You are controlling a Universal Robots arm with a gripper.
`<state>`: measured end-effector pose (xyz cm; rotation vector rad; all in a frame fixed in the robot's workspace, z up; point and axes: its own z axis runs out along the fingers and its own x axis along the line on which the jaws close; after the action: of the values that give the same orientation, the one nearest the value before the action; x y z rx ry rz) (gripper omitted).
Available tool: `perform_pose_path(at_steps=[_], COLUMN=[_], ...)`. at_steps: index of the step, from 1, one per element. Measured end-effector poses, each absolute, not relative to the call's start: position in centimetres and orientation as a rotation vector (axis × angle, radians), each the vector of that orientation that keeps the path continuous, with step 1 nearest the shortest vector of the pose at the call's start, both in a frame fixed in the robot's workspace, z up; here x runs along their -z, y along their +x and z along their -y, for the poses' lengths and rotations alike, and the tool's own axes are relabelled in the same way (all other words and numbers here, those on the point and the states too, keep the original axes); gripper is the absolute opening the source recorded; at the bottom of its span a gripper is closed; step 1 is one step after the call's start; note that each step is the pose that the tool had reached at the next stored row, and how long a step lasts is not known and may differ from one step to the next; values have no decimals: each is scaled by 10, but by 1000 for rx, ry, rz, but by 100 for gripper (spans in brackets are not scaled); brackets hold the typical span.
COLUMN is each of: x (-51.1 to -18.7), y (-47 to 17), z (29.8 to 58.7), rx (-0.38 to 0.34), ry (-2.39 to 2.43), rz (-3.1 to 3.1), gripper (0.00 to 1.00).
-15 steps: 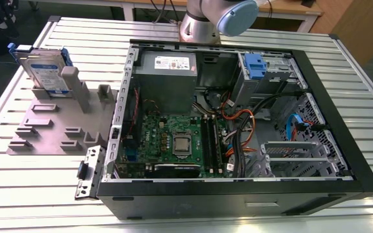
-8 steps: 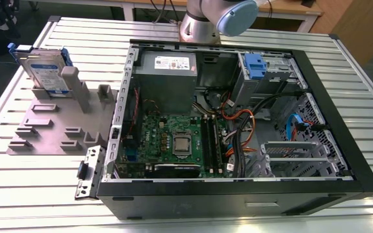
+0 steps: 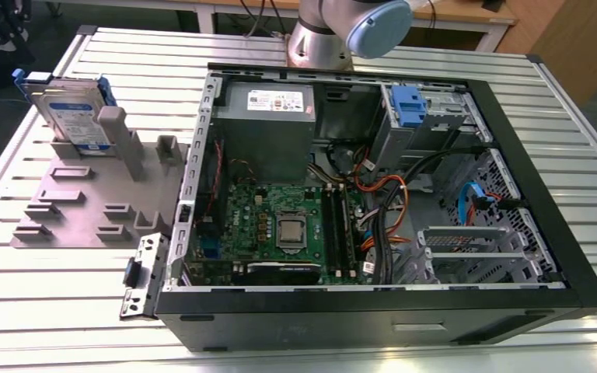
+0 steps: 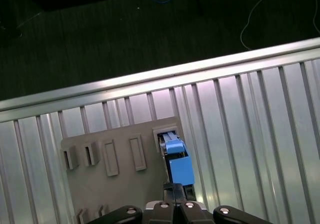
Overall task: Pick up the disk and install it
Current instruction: 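Pick up the disk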
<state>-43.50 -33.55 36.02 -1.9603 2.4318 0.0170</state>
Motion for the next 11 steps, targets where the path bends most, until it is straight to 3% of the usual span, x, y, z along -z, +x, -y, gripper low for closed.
perform_pose_path(at_steps=[11], x=[-360], y=[-435], z=[336], rx=[-17], ry=[-1960], rz=[-2431], gripper=[11])
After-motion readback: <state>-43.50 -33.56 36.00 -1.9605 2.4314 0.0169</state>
